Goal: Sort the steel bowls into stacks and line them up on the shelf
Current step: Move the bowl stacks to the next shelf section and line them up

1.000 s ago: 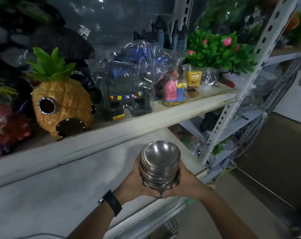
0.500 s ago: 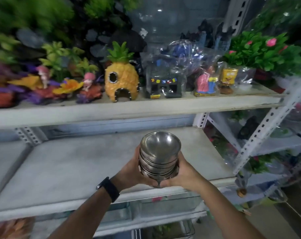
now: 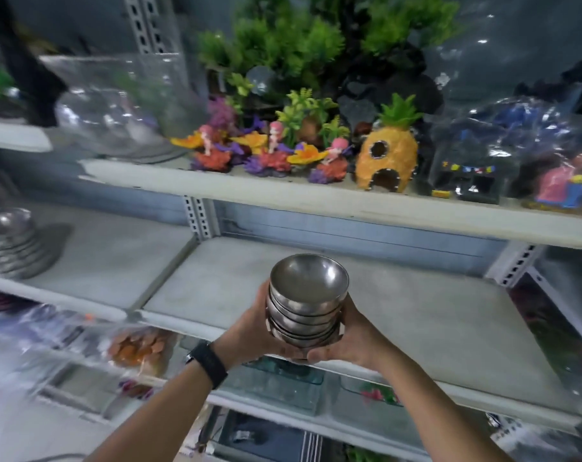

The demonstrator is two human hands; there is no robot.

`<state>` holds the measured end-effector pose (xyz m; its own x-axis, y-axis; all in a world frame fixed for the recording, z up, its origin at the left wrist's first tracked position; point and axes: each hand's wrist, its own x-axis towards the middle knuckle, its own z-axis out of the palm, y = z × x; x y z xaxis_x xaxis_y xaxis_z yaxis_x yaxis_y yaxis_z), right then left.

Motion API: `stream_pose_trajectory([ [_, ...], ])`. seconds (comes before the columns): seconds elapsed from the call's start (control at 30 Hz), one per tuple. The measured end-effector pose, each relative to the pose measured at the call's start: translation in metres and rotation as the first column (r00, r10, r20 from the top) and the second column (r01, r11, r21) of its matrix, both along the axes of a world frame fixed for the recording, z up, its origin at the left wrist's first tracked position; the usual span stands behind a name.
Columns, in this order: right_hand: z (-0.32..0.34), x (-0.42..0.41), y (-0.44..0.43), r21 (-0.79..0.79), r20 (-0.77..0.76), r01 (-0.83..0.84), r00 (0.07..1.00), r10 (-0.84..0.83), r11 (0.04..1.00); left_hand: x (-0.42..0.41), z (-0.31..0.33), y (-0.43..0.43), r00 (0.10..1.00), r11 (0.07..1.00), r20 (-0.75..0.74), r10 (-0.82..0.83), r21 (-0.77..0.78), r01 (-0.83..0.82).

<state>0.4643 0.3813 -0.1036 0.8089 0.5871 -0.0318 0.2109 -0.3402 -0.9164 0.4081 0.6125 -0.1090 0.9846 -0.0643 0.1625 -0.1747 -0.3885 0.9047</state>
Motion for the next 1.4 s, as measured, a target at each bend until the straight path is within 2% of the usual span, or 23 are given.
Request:
stream_pose_trajectory([
  [0.37, 0.006, -0.016, 0.131, -0.016, 0.004, -0.145, 0.989, 0.146, 0.989, -0.043, -0.008, 0.123, 0.986, 0.986, 0.034, 0.165, 0.023, -0.166],
  [0.9, 0.011, -0.039, 0.351, 0.004, -0.013, -0.166, 0.986, 0.166, 0.986, -0.079, 0.004, 0.335, 0.981, 0.985, 0.087, 0.173, -0.025, -0.171],
  [1.13, 0.011, -0.035, 0.408, 0.007, -0.013, -0.201, 0.98, 0.201, 0.98, -0.082, 0.0, 0.394, 0.977, 0.977, 0.027, 0.211, -0.005, -0.211],
  [1.3, 0.011, -0.021, 0.435, 0.067, -0.029, -0.205, 0.978, 0.208, 0.976, -0.068, -0.001, 0.42, 0.97, 0.97, -0.014, 0.242, 0.019, -0.242],
  [1.4, 0.009, -0.002, 0.452, 0.057, 0.006, -0.224, 0.975, 0.224, 0.973, -0.055, 0.0, 0.434, 0.968, 0.968, -0.015, 0.25, 0.03, -0.249],
])
